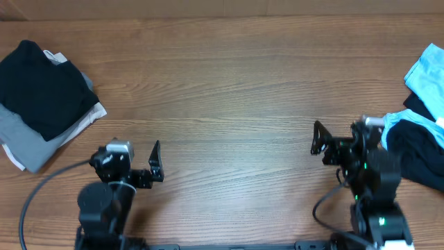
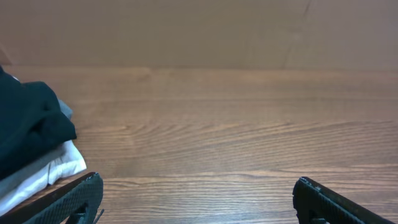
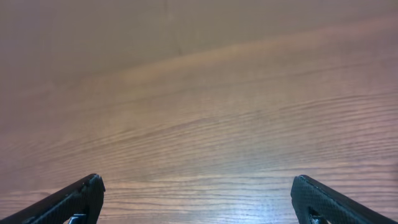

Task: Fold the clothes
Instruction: 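Raise both grippers from rest and move the right gripper toward the right clothes pile, then lower the right gripper onto the light-blue and black garment pile and grasp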

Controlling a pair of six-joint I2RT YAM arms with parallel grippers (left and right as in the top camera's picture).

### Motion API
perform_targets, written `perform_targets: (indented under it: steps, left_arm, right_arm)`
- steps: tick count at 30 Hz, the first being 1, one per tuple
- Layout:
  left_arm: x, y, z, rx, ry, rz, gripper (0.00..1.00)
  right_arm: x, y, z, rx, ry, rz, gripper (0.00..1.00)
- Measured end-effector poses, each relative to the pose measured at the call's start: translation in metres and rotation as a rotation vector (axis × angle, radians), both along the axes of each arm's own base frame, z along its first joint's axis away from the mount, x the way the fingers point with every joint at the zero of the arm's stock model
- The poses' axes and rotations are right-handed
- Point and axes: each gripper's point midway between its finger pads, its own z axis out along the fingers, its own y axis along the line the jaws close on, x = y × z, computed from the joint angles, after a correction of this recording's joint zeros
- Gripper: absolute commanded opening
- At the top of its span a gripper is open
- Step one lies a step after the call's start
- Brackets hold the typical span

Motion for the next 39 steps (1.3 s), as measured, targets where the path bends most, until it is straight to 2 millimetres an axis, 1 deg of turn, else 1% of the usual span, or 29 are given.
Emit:
perform_targets:
  steps: [4, 6, 8, 11, 13, 15, 19, 20, 21, 23, 25, 27, 28, 30, 31, 35, 39]
  left_arm:
    - [0.008, 0.0, 0.001, 0.012, 0.177, -0.002, 1.0]
    - [0.009, -0.001, 0.001, 0.017, 0.242, -0.004, 1.0]
    - [0.013, -0.001, 0.004, 0.02, 0.312, -0.005, 1.0]
    - [0.023, -0.002, 0.007, 0.022, 0.375, -0.007, 1.0]
    - [0.029, -0.002, 0.006, 0.023, 0.398, -0.007, 1.0]
    - [0.032, -0.002, 0.0, 0.023, 0.423, -0.007, 1.0]
    - [0.034, -0.002, -0.01, 0.022, 0.466, -0.005, 1.0]
    - [0.035, -0.002, -0.012, 0.023, 0.473, -0.005, 1.0]
    - [0.035, -0.002, -0.014, 0.023, 0.479, -0.005, 1.0]
    - [0.036, -0.002, -0.016, 0.023, 0.486, -0.005, 1.0]
    - [0.036, -0.002, -0.016, 0.023, 0.487, -0.005, 1.0]
    - [0.036, -0.002, -0.016, 0.023, 0.486, -0.005, 1.0]
    - [0.036, -0.002, -0.016, 0.023, 0.487, -0.005, 1.0]
    - [0.036, -0.002, -0.016, 0.023, 0.486, -0.005, 1.0]
    - [0.036, -0.002, -0.016, 0.023, 0.487, -0.005, 1.0]
    - [0.036, -0.002, -0.016, 0.023, 0.486, -0.005, 1.0]
    - [0.036, -0.002, -0.016, 0.023, 0.486, -0.005, 1.0]
  right_arm:
    - [0.024, -0.001, -0.008, -0.006, 0.17, -0.005, 1.0]
    - [0.033, -0.003, -0.009, -0.003, 0.213, -0.012, 1.0]
    - [0.047, -0.008, -0.01, 0.003, 0.251, -0.025, 1.0]
    - [0.063, -0.02, -0.012, 0.011, 0.272, -0.055, 1.0]
    - [0.07, -0.04, -0.019, 0.011, 0.287, -0.126, 1.0]
    - [0.071, -0.067, -0.029, 0.018, 0.315, -0.234, 1.0]
    - [0.068, -0.138, -0.051, 0.037, 0.352, -0.495, 0.99]
    - [0.066, -0.157, -0.057, 0.05, 0.355, -0.561, 0.97]
    - [0.064, -0.176, -0.064, 0.061, 0.359, -0.621, 0.93]
    - [0.06, -0.198, -0.074, 0.081, 0.367, -0.693, 0.89]
    - [0.055, -0.217, -0.092, 0.104, 0.396, -0.749, 0.81]
    - [0.047, -0.23, -0.117, 0.13, 0.459, -0.794, 0.73]
    - [0.045, -0.234, -0.126, 0.135, 0.479, -0.804, 0.7]
    - [0.042, -0.241, -0.144, 0.151, 0.511, -0.826, 0.67]
    - [0.041, -0.243, -0.149, 0.155, 0.522, -0.832, 0.66]
    - [0.038, -0.25, -0.159, 0.168, 0.533, -0.856, 0.61]
    - [0.034, -0.251, -0.165, 0.18, 0.553, -0.868, 0.59]
